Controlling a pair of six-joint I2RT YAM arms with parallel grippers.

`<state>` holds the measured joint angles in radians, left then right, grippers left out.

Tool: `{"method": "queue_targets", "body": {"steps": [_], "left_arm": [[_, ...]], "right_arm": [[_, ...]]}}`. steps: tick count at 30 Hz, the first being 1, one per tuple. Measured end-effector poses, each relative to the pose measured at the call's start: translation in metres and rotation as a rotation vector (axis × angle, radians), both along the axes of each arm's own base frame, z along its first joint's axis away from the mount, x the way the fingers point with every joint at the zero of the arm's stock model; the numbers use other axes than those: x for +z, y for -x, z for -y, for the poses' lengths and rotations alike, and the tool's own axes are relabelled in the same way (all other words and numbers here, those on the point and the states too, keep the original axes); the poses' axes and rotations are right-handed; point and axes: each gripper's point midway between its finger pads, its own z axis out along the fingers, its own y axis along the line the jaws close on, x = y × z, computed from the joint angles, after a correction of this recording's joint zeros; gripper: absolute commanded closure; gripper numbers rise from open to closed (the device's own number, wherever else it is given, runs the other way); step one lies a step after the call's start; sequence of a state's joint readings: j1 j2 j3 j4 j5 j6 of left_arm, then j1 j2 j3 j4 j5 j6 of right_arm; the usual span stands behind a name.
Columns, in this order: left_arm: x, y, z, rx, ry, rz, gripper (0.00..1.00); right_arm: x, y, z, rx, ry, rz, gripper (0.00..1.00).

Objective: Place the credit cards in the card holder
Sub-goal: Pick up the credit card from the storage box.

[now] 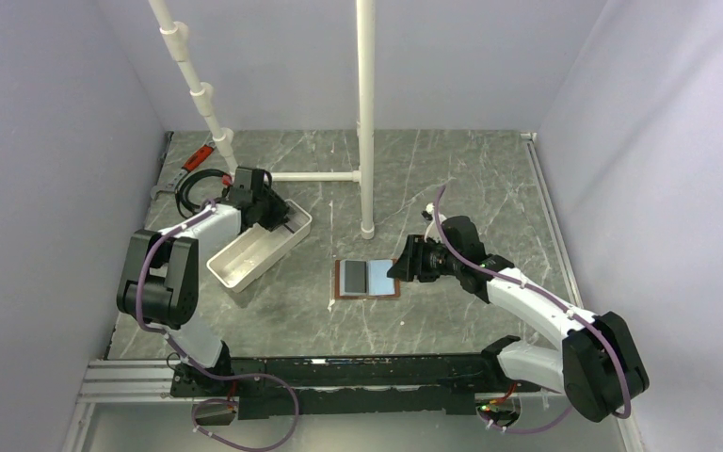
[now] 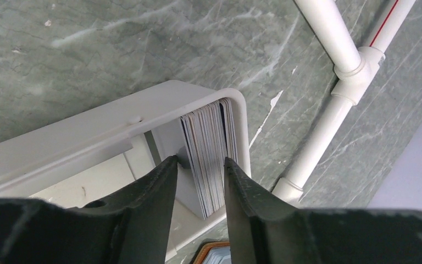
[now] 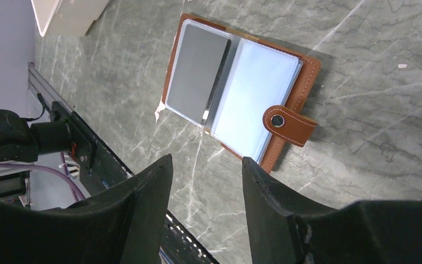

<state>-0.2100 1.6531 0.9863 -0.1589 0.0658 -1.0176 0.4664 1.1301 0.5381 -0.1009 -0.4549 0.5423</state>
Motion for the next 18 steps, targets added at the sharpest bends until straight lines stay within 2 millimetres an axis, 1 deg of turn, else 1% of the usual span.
{"method": "queue_targets", "body": {"steps": [2, 5, 13, 14, 16, 18], "left_arm": [[-0.0016, 0.0009, -0.0009, 0.003, -0.003, -0.003, 0.71], [-0.0034, 0.0015, -0.0022, 0.006, -0.008, -0.005, 0.78], [-0.0006, 0.0007, -0.0029, 0.004, -0.013, 0.006, 0.83], [0.0000, 0.0006, -0.0029, 0.004, -0.013, 0.008, 0.85], [0.0006, 0.0010, -0.0030, 0.003, -0.014, 0.008, 0.92], [0.0016, 0.0020, -0.0034, 0.002, -0.016, 0.007, 0.94]], "right_arm": [[0.0000, -0.0002, 0.0002, -0.001, 0.000, 0.000, 0.49], [-0.0007, 0.0002, 0.0005, -0.001, 0.001, -0.002, 0.49], [-0.0028, 0.0017, 0.0010, 0.000, 0.003, -0.008, 0.49], [-0.0027, 0.0017, 0.0010, 0.000, 0.002, -0.008, 0.49], [-0.0028, 0.0017, 0.0010, 0.000, 0.002, -0.008, 0.49], [-0.0031, 0.0021, 0.0009, 0.000, 0.002, -0.009, 0.49]]}}
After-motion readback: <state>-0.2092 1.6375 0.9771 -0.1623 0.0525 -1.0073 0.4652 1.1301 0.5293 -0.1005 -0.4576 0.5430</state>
